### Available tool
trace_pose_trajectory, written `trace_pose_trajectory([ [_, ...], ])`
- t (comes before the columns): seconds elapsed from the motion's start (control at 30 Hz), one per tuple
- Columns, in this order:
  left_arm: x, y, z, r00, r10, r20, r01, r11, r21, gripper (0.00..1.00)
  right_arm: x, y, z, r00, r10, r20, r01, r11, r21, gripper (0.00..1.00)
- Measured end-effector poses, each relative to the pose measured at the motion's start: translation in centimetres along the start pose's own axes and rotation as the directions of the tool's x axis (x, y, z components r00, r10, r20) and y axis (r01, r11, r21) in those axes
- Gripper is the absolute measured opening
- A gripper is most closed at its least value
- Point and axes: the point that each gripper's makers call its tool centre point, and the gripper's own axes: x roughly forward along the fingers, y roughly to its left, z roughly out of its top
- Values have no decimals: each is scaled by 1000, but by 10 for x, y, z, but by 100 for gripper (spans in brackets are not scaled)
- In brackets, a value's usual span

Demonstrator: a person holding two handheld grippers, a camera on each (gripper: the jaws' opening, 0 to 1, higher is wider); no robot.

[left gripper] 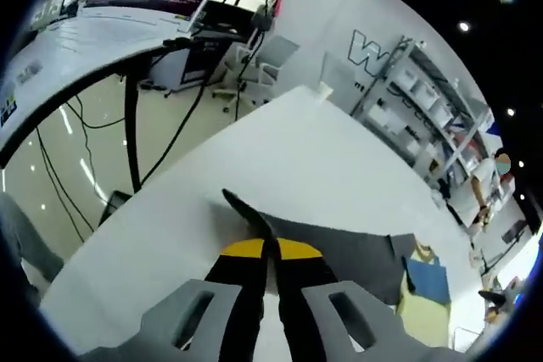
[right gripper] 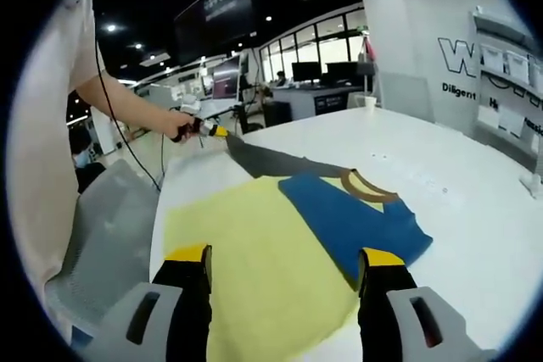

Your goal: Fold the garment on the visible template until the final outline fits inside the template.

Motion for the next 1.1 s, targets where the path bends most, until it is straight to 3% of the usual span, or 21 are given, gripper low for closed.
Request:
trace_pose_trajectory([
  [0.23,16,-23,25,995,-99,30,98,995,35,2,-3,0,0,1000,-6,10,6,1000,2,68],
  [0.33,19,-45,30,989,-148,25,145,985,95,2,-5,1,1,1000,-8,15,8,1000,3,68],
  [0.57,13,-113,33,965,-261,23,256,957,138,2,-9,2,0,1000,-10,22,10,1000,6,69],
  [0.8,14,-174,31,928,-373,-10,368,912,182,2,-15,2,-4,999,-24,35,23,1000,15,72],
  [1.1,13,-245,26,865,-497,-63,498,839,218,2,-21,1,-4,997,-50,56,48,998,28,77],
])
